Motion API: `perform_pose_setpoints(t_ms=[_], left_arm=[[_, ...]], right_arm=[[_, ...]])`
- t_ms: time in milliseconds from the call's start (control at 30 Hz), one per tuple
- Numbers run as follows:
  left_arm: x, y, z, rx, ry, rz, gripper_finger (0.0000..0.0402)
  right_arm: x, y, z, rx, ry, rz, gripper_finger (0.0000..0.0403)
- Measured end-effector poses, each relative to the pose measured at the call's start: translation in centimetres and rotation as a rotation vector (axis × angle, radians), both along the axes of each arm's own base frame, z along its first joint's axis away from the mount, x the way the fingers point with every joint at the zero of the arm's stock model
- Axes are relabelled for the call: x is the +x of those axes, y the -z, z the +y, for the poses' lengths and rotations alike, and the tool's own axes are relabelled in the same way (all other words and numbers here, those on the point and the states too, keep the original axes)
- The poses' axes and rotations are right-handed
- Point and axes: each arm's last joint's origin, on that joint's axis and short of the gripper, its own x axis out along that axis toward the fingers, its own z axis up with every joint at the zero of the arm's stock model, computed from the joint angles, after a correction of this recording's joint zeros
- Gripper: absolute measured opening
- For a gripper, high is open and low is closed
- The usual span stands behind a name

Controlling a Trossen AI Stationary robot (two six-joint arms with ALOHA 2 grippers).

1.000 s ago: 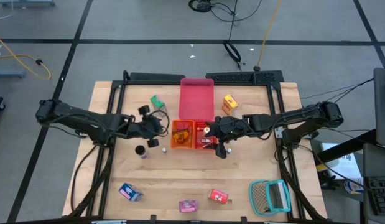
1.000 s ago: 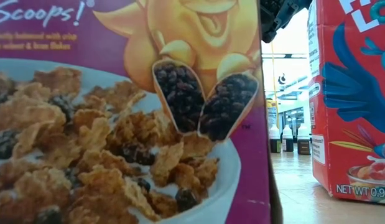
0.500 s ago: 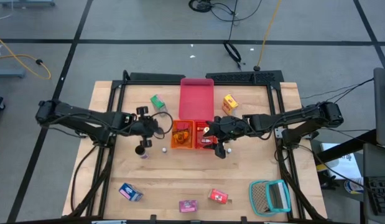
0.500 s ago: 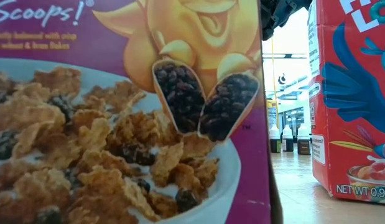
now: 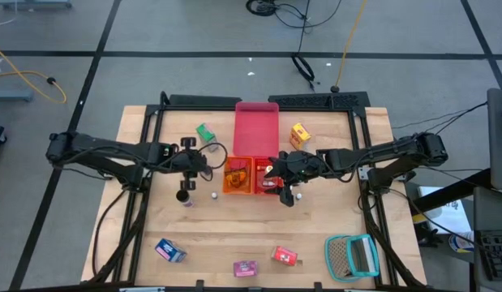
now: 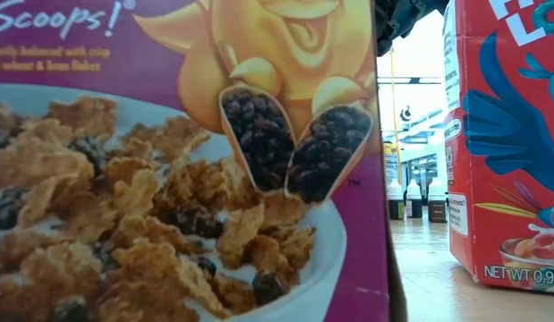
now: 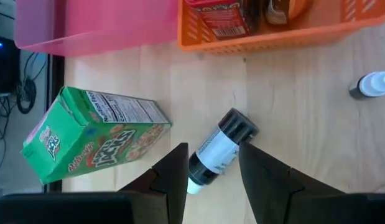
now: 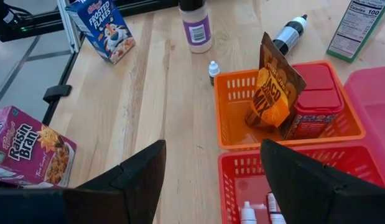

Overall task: Pick & Place Kitchen Items
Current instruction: Put the large black food coloring bottle into the red basket

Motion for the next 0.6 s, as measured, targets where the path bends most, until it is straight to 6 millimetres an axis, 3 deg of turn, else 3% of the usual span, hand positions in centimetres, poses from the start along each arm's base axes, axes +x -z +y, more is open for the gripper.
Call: perform_pose_setpoints(t_ms=[600], left_arm=[[2.1,4.5,1.9,0.037,0.108,0.314,0.0145]], right_arm=[[0.2,-0.3,0.0,0.003,0.0,-0.041,0.0254]])
